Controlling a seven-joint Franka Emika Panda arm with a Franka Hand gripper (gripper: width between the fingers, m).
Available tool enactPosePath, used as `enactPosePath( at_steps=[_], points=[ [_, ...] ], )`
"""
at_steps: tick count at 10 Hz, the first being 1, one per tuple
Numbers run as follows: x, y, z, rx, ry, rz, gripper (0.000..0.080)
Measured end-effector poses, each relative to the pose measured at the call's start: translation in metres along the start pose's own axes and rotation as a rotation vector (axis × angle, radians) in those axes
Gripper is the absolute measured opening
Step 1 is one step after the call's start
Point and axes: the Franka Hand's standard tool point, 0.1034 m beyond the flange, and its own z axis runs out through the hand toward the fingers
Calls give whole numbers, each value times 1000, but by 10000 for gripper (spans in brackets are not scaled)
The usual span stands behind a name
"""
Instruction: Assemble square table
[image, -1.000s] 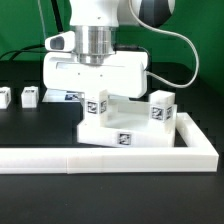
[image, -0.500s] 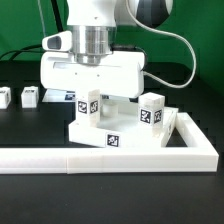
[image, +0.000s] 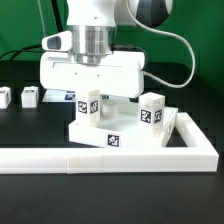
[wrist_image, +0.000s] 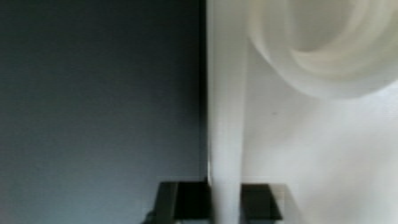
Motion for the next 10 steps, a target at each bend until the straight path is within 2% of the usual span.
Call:
enactPosePath(
  at_steps=[6, 10],
  points=[
    [2, 2, 0, -3, 1, -300, 60],
    [5, 4, 0, -12, 1, -590, 60]
  ],
)
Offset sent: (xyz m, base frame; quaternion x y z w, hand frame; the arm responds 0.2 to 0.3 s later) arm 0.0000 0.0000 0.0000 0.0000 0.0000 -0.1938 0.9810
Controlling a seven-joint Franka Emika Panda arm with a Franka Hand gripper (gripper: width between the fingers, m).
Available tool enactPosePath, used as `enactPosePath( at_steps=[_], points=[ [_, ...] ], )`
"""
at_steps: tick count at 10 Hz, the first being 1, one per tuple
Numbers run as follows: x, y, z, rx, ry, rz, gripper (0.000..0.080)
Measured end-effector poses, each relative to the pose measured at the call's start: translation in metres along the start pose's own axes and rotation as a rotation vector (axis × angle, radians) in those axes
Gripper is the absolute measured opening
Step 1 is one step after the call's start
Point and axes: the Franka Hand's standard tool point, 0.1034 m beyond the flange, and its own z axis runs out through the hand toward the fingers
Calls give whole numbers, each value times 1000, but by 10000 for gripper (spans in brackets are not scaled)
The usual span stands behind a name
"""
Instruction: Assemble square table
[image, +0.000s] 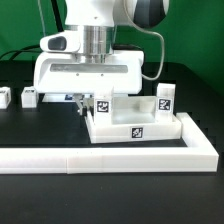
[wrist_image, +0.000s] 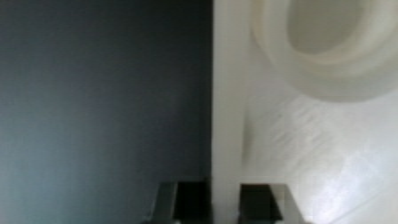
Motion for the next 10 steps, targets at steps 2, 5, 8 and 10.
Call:
enactPosePath(
  at_steps=[2, 5, 8, 10],
  points=[
    [1, 4, -1, -8, 3, -133, 60],
    [8, 8, -3, -25, 10, -272, 62],
    [22, 1, -5, -35, 13, -468, 64],
    [27, 2, -5, -40, 10, -606, 64]
  ],
)
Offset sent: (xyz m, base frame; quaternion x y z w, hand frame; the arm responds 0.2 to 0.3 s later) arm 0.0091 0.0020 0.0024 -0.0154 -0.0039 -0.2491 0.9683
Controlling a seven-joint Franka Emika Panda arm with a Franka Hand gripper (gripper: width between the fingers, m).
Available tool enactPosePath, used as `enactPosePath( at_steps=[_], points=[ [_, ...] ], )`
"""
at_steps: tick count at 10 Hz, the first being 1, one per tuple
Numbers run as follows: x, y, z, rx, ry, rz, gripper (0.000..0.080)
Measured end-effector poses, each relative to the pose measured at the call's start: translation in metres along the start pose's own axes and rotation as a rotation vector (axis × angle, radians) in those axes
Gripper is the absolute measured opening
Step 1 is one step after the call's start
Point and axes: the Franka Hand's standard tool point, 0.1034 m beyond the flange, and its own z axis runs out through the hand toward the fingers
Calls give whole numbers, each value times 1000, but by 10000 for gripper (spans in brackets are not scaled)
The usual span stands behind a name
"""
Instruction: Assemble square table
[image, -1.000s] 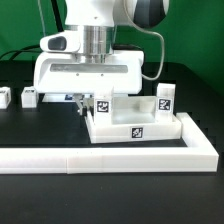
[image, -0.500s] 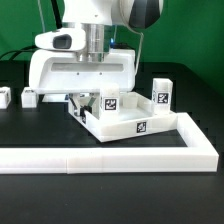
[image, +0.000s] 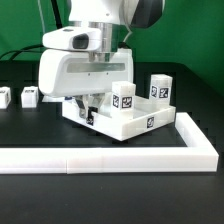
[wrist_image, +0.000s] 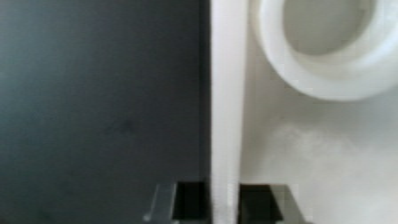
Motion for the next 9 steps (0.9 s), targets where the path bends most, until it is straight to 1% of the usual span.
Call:
enactPosePath(
  at_steps=[2, 4, 5, 7, 9],
  points=[
    [-1, 1, 0, -2, -2, -77, 64],
    [0, 2, 0, -5, -5, -210, 64],
    [9, 0, -2, -10, 2, -264, 64],
    [32, -1, -5, 3, 7, -280, 64],
    [49, 0, -2, 6, 10, -349, 64]
  ],
)
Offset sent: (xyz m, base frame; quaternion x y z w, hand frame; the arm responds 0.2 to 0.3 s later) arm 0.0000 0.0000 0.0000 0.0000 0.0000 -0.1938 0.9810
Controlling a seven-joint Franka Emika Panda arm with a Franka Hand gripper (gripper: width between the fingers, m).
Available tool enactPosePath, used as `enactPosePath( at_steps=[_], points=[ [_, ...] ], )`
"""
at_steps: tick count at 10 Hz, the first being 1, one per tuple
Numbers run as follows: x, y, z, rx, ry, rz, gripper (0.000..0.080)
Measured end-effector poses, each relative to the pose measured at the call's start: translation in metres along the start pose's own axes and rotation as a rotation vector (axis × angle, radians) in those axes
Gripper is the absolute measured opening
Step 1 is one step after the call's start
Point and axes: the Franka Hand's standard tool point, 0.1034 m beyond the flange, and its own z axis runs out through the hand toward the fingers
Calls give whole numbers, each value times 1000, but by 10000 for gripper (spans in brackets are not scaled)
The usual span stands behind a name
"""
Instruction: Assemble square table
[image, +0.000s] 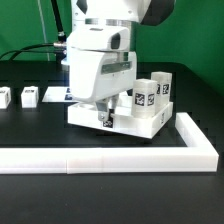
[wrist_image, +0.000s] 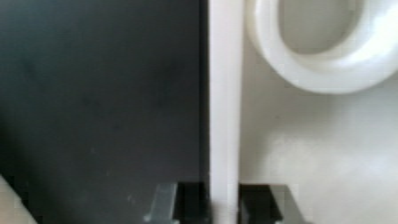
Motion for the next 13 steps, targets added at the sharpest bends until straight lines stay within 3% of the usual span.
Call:
enactPosePath(
  at_steps=[3, 6, 8, 11, 13],
  points=[
    [-3, 0, 1, 2, -3, 8, 64],
    [-4, 1, 2, -2, -12, -161, 64],
    [12, 2, 2, -14, -10, -286, 64],
    [34, 7, 0, 8, -34, -471, 64],
    [36, 7, 2, 9, -32, -464, 64]
  ],
)
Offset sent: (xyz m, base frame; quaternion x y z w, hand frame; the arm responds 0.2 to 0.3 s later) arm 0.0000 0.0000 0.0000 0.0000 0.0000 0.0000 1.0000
